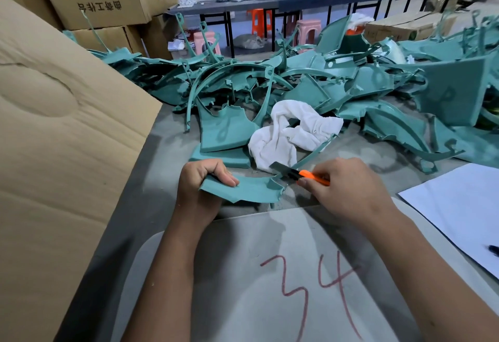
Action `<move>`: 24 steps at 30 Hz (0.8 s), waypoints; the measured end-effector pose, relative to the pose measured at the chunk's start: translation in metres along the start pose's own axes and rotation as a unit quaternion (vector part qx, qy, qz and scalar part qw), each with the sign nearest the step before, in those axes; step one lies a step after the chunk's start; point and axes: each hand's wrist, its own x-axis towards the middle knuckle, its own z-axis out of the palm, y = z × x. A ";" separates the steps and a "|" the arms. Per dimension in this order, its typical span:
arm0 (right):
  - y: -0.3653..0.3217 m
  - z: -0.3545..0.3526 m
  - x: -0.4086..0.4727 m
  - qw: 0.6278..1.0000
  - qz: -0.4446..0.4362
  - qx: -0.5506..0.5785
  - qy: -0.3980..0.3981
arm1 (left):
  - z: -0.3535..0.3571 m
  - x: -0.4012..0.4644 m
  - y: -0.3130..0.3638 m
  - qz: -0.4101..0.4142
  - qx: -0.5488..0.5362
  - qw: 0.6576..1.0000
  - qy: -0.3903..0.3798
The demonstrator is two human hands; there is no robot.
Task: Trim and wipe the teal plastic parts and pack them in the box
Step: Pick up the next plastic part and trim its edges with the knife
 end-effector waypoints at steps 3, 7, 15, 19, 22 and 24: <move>0.012 -0.004 0.006 0.997 0.080 -0.015 0.007 | 0.000 0.001 0.000 -0.006 -0.002 1.000 0.001; 0.029 -0.014 0.005 0.983 0.155 -0.046 0.082 | 0.002 -0.001 0.005 0.000 0.003 1.000 0.003; 0.006 -0.008 -0.001 0.997 -0.071 -0.001 0.041 | 0.005 -0.001 0.000 -0.048 0.017 0.997 0.056; 0.002 -0.001 -0.001 0.998 -0.063 0.010 0.026 | 0.002 0.002 -0.010 -0.107 0.032 0.992 0.065; 0.002 -0.001 0.001 0.999 -0.029 0.020 0.022 | 0.000 0.004 -0.013 -0.137 0.022 0.988 0.066; 0.001 -0.001 0.000 0.999 -0.012 0.029 0.016 | -0.001 0.005 -0.012 -0.161 0.016 0.984 0.068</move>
